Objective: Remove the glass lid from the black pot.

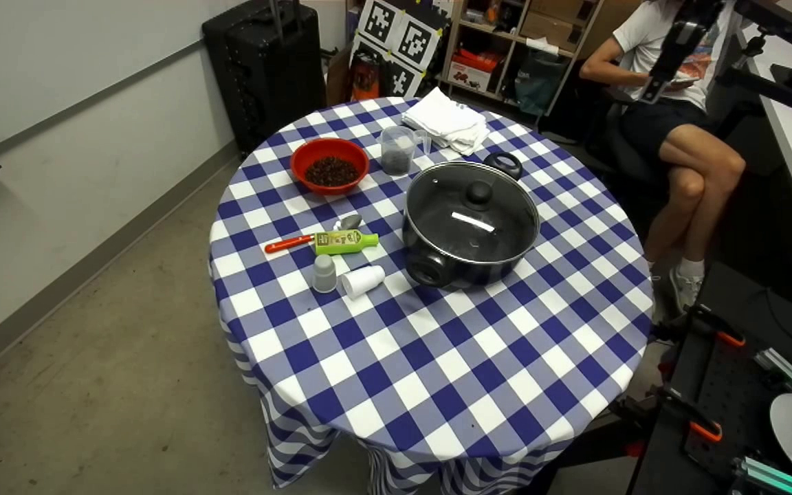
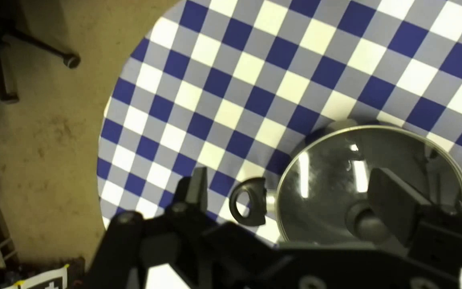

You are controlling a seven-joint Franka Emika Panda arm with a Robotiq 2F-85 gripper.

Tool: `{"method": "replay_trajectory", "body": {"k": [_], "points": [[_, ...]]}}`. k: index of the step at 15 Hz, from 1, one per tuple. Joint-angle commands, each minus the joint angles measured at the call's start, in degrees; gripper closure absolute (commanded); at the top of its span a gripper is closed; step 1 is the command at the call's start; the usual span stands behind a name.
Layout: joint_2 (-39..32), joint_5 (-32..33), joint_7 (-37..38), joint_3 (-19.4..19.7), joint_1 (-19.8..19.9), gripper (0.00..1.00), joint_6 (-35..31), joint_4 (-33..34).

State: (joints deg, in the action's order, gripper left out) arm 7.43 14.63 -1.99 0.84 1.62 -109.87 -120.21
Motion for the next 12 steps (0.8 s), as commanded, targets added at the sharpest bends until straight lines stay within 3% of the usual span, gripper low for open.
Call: {"method": "replay_trajectory", "body": {"k": [1,6,12], "points": [[-7.4,-1.6,-2.5,-1.7,-2.2,0.00,-2.6,8.0],[-16.6,-3.4,-5.4,-3.3,-3.6,0.00,-5.3,14.6],[-27.7,-9.1,-11.2,-5.0,-3.7,0.00,-3.5,22.7]]}}
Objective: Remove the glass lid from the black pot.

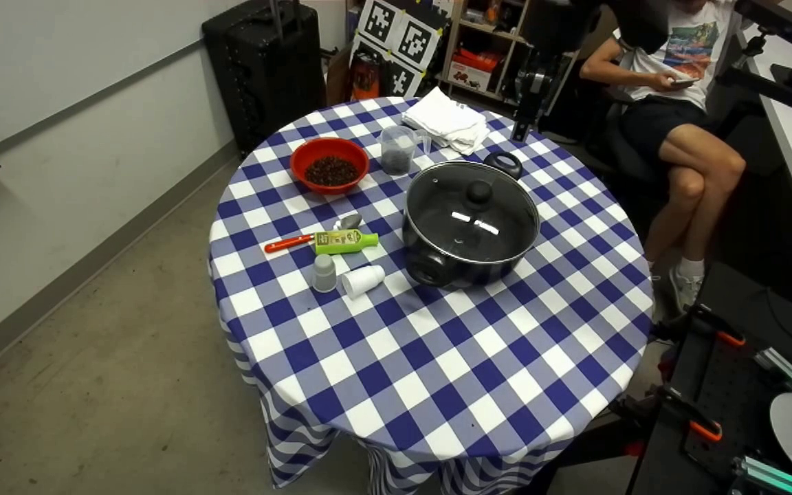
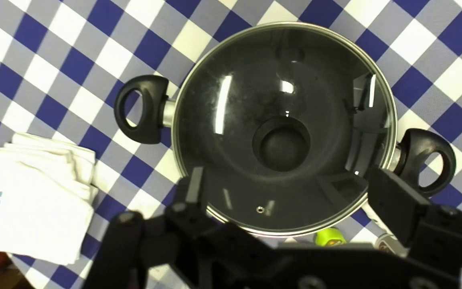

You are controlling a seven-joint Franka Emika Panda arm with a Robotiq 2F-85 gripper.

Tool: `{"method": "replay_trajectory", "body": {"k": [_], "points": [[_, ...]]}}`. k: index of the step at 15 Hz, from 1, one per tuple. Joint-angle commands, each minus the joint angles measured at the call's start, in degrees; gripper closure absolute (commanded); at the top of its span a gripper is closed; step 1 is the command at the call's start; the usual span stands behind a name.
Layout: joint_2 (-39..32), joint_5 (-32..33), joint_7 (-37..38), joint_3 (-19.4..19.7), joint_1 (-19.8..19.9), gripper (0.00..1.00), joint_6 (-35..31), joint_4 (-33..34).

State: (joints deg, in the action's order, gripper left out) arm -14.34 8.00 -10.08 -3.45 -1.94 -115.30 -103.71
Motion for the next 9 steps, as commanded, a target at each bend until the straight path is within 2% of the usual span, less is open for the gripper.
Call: {"method": "replay_trajectory", "body": {"k": [1,9], "points": [[-7.5,-2.8,-3.6,-1.0,-0.2,0.00,2.4,7.4],[-15.6,-3.1,-4.8,-1.8,-0.2,0.00,9.3,13.0]]}}
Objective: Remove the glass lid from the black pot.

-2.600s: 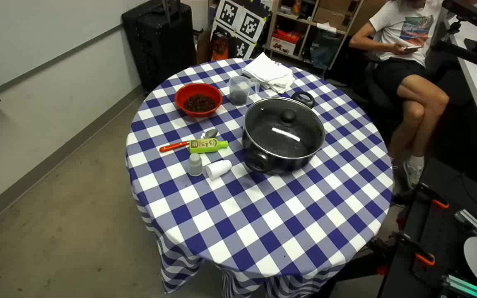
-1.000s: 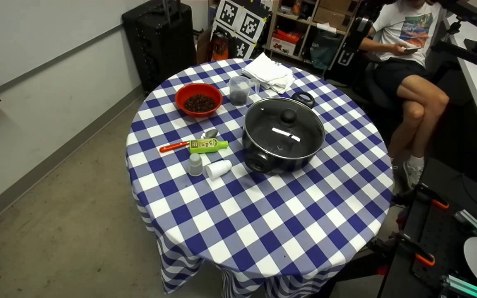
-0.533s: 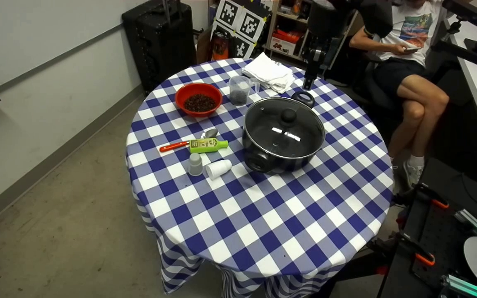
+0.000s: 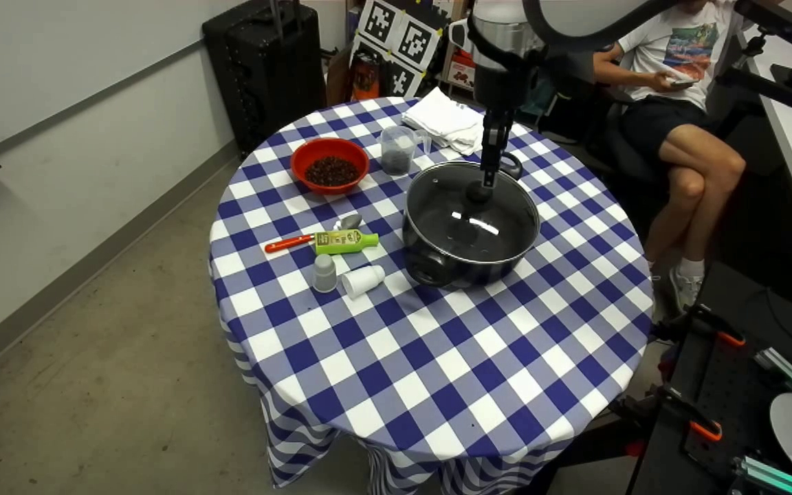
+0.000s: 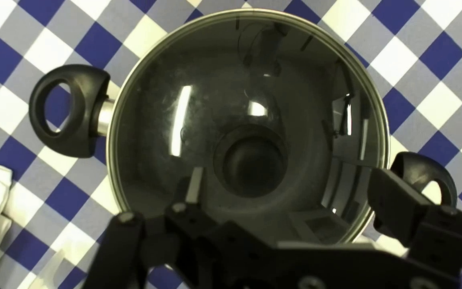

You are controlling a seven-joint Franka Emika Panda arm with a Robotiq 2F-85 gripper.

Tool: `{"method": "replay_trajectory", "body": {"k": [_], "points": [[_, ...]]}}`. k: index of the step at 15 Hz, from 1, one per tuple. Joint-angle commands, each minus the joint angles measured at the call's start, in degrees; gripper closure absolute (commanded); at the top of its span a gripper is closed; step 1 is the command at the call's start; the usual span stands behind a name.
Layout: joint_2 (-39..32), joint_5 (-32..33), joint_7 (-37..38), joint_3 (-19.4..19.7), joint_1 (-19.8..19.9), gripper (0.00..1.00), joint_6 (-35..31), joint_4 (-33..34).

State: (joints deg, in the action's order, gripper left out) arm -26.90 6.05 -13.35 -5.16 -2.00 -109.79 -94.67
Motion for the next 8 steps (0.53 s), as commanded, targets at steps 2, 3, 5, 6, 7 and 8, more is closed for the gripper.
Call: {"method": "replay_trajectory", "body": {"k": [2,3,5,6,7,8], "points": [[-4.4,-1.5,-1.8,-0.3,0.0,0.00,4.4,4.8],[-5.0,-1.6,-2.1,-0.4,0.0,0.00,4.6,5.1],[-6.5,-1.6,-2.3,-0.5,-0.1,0.00,5.4,6.1],[-7.1,-1.4,-2.2,-0.6,-0.2,0.00,5.8,6.6],[-7.8,-1.6,-2.6,-0.7,-0.1,0.00,6.3,7.2],[-8.5,-1.8,-2.8,-0.9,0.0,0.00,6.8,7.8]]}}
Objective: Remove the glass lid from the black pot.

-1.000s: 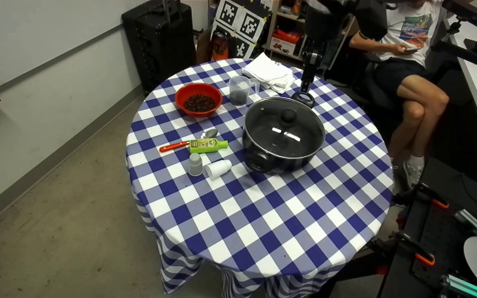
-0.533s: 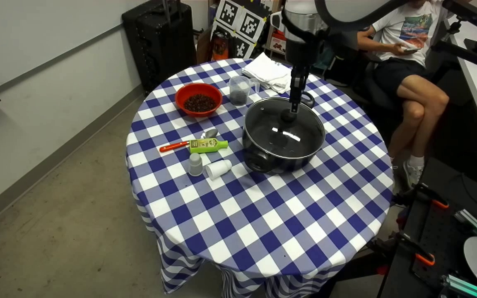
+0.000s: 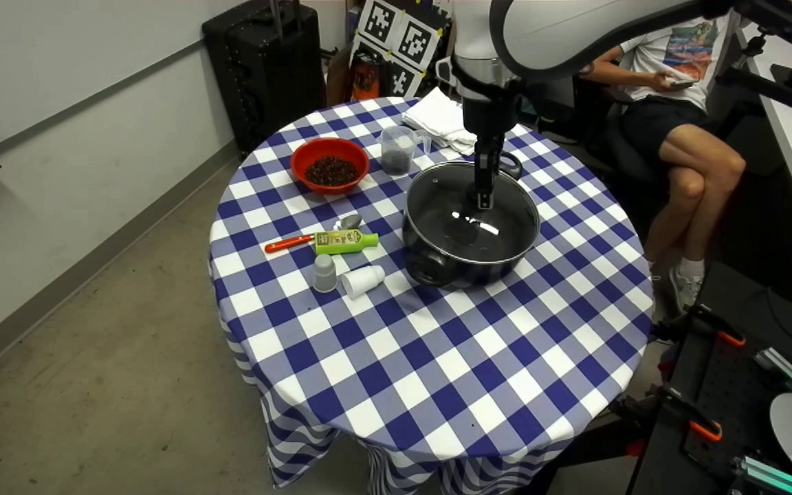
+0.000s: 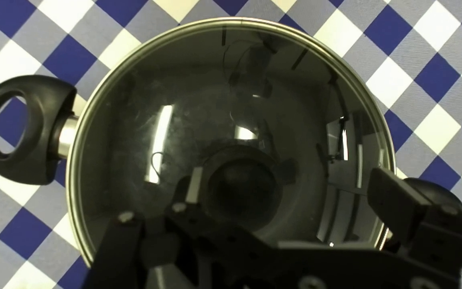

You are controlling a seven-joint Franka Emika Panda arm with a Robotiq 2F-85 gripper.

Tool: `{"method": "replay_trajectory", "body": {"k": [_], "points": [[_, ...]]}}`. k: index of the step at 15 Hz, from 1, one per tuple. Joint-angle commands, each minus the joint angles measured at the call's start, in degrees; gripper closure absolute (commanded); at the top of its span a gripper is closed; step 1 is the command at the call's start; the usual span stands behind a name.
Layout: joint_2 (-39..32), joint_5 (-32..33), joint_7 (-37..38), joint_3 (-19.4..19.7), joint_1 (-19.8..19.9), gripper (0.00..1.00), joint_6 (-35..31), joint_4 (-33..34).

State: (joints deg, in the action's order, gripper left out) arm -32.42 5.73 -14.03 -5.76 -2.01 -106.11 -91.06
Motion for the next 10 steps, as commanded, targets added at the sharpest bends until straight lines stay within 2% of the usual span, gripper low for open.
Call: {"method": "replay_trajectory", "body": {"k": [1,10], "points": [[-3.6,-1.8,-2.6,-0.4,0.1,0.00,3.6,4.9],[-7.7,-3.5,-4.0,-0.3,1.3,0.00,5.9,10.1]]}}
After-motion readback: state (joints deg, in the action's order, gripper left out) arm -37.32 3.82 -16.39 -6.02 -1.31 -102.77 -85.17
